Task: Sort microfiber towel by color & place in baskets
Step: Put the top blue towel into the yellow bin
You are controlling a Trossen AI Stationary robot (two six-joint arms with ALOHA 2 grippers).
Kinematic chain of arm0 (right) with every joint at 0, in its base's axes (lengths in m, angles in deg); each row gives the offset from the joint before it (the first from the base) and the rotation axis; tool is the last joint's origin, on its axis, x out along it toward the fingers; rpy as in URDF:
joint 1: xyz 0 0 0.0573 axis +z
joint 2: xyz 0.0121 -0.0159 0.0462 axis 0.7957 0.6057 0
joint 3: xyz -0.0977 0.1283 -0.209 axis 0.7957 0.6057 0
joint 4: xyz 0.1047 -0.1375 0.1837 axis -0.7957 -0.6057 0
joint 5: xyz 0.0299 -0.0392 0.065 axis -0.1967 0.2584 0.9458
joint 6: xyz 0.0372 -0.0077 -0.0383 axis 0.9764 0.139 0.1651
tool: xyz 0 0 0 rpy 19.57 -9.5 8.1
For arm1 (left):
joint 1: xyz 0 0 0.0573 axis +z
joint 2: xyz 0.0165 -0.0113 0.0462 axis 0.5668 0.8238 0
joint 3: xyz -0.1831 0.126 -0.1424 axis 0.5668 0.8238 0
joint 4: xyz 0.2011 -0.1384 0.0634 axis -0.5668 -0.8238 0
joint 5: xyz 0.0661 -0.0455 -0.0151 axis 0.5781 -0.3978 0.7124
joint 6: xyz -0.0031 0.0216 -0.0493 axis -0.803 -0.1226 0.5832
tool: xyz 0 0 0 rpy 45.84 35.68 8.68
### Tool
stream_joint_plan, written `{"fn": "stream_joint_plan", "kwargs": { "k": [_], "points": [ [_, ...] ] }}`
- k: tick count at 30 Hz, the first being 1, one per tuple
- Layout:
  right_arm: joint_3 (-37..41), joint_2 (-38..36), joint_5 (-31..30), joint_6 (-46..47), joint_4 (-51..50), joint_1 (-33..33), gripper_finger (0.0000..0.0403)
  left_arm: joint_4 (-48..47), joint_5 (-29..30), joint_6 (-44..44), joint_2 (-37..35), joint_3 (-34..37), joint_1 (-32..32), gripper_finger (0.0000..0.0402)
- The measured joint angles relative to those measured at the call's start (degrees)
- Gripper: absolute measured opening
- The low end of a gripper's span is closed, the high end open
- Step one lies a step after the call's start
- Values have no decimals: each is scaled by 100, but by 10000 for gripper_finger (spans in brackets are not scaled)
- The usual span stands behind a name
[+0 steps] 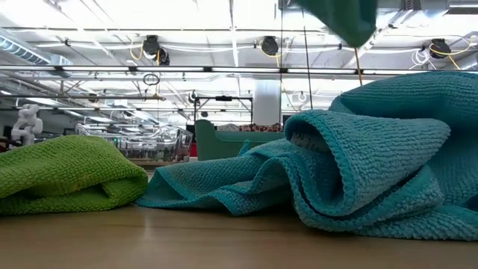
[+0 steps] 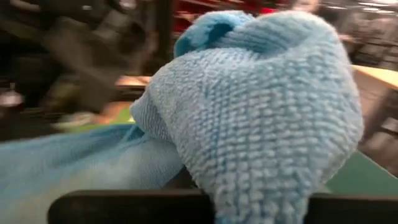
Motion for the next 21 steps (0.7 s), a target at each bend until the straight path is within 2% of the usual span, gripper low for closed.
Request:
{"fn": "stream_joint_plan", "kwargs": {
  "k": [5, 10, 13, 21],
  "points": [
    [0, 336, -47, -120, 526, -39, 35, -3, 56, 71, 59, -147, 58, 265],
    [2, 432, -19, -117, 648, -57, 55, 34, 501, 313, 53, -172, 328, 272],
    [2, 423, 214, -80, 651, -53, 65, 14, 879, 460, 52, -172, 448, 255],
    [2, 423, 1087, -37, 548, -61, 75, -27, 763, 600, 54, -172, 479, 187]
  ]
}}
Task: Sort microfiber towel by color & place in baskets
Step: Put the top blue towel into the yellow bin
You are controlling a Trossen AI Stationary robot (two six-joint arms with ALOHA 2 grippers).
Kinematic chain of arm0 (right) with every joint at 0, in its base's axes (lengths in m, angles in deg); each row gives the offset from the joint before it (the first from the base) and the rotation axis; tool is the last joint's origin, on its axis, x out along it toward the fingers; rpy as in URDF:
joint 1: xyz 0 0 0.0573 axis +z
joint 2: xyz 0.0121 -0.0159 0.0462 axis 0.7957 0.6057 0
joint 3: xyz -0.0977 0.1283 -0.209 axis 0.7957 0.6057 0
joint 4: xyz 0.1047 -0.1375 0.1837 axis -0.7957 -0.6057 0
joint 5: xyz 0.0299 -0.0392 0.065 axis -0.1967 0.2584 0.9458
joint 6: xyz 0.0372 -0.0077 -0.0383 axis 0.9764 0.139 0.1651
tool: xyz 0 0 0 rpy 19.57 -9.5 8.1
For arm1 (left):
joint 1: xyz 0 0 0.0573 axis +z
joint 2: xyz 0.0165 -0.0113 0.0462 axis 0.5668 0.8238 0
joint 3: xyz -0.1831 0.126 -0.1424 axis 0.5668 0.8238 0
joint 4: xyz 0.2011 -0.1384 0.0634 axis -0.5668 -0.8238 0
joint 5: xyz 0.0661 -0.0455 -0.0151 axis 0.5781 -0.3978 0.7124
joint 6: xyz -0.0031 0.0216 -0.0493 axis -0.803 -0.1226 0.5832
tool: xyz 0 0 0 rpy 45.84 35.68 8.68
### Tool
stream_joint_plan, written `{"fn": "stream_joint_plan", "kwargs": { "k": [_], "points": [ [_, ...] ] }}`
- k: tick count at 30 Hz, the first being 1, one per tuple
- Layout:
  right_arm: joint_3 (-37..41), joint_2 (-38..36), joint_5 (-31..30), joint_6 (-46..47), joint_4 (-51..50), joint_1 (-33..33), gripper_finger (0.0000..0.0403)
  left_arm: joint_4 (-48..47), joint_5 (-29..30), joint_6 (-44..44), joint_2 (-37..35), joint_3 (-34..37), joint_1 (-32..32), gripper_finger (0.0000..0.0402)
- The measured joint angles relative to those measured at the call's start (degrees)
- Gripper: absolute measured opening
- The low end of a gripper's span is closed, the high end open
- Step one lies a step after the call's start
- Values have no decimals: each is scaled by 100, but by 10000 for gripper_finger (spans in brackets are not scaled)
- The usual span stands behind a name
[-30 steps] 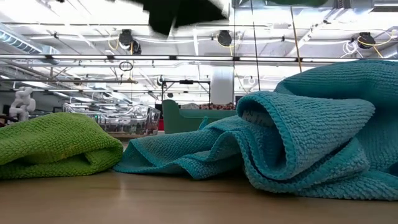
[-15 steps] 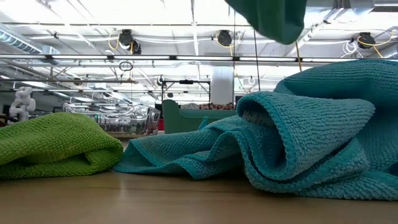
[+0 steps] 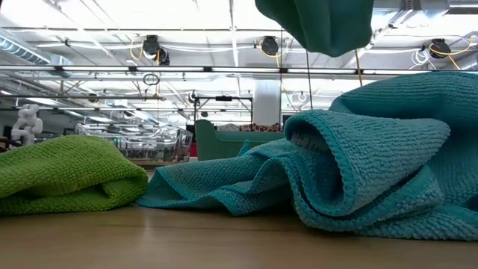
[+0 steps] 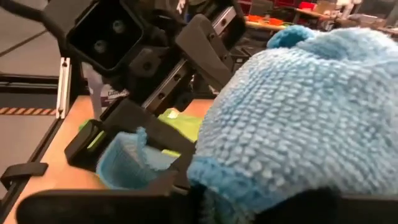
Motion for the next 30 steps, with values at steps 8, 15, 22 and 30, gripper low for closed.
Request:
{"fn": "stream_joint_plan", "kwargs": {
  "k": [8, 15, 22, 30],
  "points": [
    [-2, -2, 170, 191, -365, 13, 107, -286, -165, 6, 0, 0, 6, 121],
    [-2, -2, 236, 247, -999, 184, 235, -238, -187, 56, -2, 4, 6, 15],
    [-2, 86, 193, 260, -919, 285, 347, 437, -141, 444, -3, 2, 39, 5],
    [0, 460, -833, -507, -176, 281, 350, 575, -172, 1322, -7, 2, 82, 2]
  ]
}}
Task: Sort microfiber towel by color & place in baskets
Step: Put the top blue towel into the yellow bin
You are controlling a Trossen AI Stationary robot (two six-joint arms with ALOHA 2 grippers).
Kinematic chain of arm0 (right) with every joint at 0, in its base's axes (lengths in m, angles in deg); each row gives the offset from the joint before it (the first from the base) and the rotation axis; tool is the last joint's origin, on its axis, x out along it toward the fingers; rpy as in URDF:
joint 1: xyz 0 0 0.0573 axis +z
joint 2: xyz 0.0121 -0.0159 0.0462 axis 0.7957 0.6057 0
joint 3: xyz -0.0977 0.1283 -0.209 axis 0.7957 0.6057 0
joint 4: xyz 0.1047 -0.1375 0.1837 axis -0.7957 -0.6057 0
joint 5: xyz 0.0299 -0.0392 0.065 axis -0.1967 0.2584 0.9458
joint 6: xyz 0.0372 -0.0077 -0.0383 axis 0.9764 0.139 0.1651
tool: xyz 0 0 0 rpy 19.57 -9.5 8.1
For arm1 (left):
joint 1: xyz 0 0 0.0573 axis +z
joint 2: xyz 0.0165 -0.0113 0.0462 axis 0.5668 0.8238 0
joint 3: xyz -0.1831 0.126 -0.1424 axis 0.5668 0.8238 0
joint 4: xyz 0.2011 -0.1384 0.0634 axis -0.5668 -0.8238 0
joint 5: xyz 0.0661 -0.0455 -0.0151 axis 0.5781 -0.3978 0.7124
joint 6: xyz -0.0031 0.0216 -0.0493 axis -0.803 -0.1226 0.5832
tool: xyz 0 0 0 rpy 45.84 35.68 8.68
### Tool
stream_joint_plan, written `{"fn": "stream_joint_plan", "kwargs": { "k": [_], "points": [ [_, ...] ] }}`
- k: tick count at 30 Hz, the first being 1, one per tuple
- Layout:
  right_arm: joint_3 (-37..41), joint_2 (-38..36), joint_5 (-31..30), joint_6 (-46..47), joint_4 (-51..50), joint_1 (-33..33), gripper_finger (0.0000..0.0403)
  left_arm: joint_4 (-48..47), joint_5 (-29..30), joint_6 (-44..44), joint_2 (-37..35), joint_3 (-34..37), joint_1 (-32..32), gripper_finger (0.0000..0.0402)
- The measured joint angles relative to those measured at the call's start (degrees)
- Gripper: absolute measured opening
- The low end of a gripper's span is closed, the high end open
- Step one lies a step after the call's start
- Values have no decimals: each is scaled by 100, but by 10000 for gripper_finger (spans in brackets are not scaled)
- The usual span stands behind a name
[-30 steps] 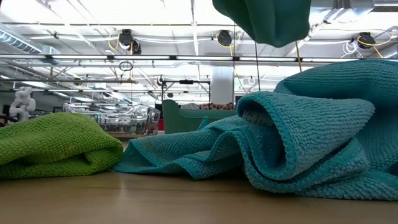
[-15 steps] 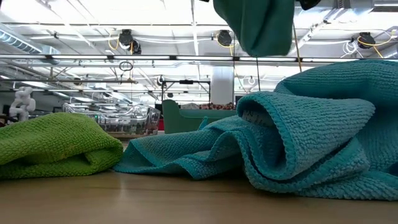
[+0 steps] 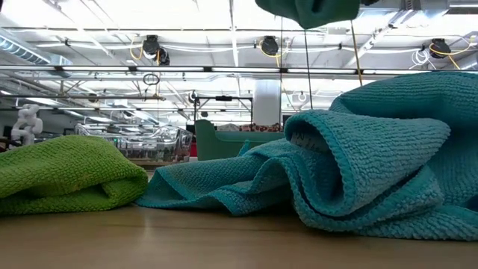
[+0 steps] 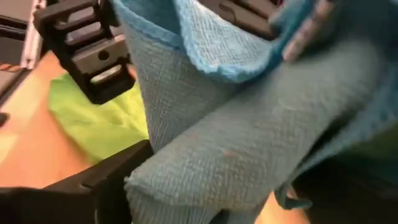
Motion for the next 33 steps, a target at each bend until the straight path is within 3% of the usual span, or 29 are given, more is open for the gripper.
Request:
{"fn": "stream_joint_plan", "kwargs": {
  "k": [7, 13, 17, 22, 33],
  "points": [
    [0, 2, -764, -887, 430, 84, 286, -132, -33, 203, 0, 0, 25, 2],
    [0, 2, -770, -1135, 771, 72, 214, -669, -448, 547, 0, -2, 48, 2],
    [4, 2, -780, -1236, 799, 74, 139, -1023, -580, 790, -2, -4, 109, 16],
    [4, -51, -766, -1269, 727, 120, 24, -1137, -479, 825, -135, -4, 49, 67],
    [-2, -366, -753, -1194, 650, 260, 17, -2407, -134, 1761, -906, -4, -362, 207]
  ]
}}
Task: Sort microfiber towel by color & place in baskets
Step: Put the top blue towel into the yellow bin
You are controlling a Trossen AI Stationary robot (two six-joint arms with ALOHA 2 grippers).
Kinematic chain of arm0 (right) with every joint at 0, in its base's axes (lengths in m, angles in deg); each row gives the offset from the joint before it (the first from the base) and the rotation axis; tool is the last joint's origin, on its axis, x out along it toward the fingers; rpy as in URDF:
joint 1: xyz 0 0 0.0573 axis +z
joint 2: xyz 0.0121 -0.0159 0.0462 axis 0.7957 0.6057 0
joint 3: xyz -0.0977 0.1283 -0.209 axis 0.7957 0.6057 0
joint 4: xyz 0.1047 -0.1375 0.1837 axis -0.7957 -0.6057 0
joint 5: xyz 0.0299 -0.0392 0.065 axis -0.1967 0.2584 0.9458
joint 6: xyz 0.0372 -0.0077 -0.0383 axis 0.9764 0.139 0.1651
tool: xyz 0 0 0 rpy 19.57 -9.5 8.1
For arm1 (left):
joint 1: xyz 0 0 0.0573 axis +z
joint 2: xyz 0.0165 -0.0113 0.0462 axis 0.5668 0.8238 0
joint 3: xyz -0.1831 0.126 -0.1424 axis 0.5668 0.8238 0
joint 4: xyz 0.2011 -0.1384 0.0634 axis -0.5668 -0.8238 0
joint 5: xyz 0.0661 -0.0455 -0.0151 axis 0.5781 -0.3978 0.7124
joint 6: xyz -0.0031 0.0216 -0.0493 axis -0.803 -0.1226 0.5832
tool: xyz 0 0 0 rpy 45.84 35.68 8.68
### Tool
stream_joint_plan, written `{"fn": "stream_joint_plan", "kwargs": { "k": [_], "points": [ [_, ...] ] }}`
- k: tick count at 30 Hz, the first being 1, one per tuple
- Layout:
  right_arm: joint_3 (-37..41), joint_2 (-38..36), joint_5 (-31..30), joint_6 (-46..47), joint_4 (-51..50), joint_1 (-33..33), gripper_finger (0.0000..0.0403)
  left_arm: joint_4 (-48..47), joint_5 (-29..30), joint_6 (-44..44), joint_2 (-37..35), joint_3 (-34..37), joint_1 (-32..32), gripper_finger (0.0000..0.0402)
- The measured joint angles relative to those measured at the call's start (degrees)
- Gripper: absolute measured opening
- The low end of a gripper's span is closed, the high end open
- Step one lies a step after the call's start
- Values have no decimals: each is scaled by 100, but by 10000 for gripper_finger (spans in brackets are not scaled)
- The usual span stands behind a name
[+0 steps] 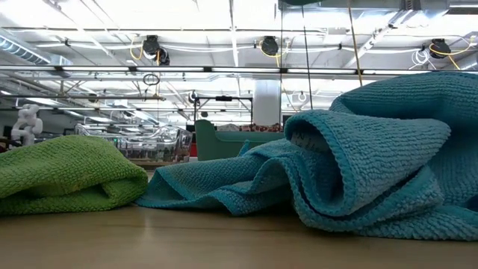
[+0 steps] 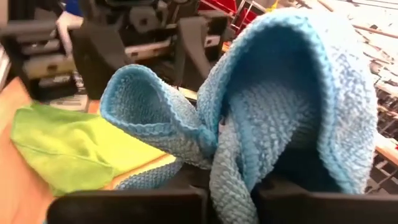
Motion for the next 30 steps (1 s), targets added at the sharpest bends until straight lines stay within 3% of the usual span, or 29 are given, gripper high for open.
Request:
{"fn": "stream_joint_plan", "kwargs": {
  "k": [7, 11, 15, 19, 30],
  "points": [
    [0, -8, 36, 302, -131, 164, 16, -76, -210, 58, -174, 0, -448, 293],
    [2, -59, -2, 505, -449, 161, 17, -82, -161, 66, -174, 0, -456, 321],
    [2, -164, 196, 634, -436, 177, 17, -120, -150, 77, -176, 0, -386, 326],
    [2, -432, -24, 463, -739, 286, 17, -222, -137, 80, -176, 0, -384, 326],
    [2, -1988, -31, 579, -2423, 2, 17, -580, -142, 691, -176, 0, -229, 326]
  ]
}}
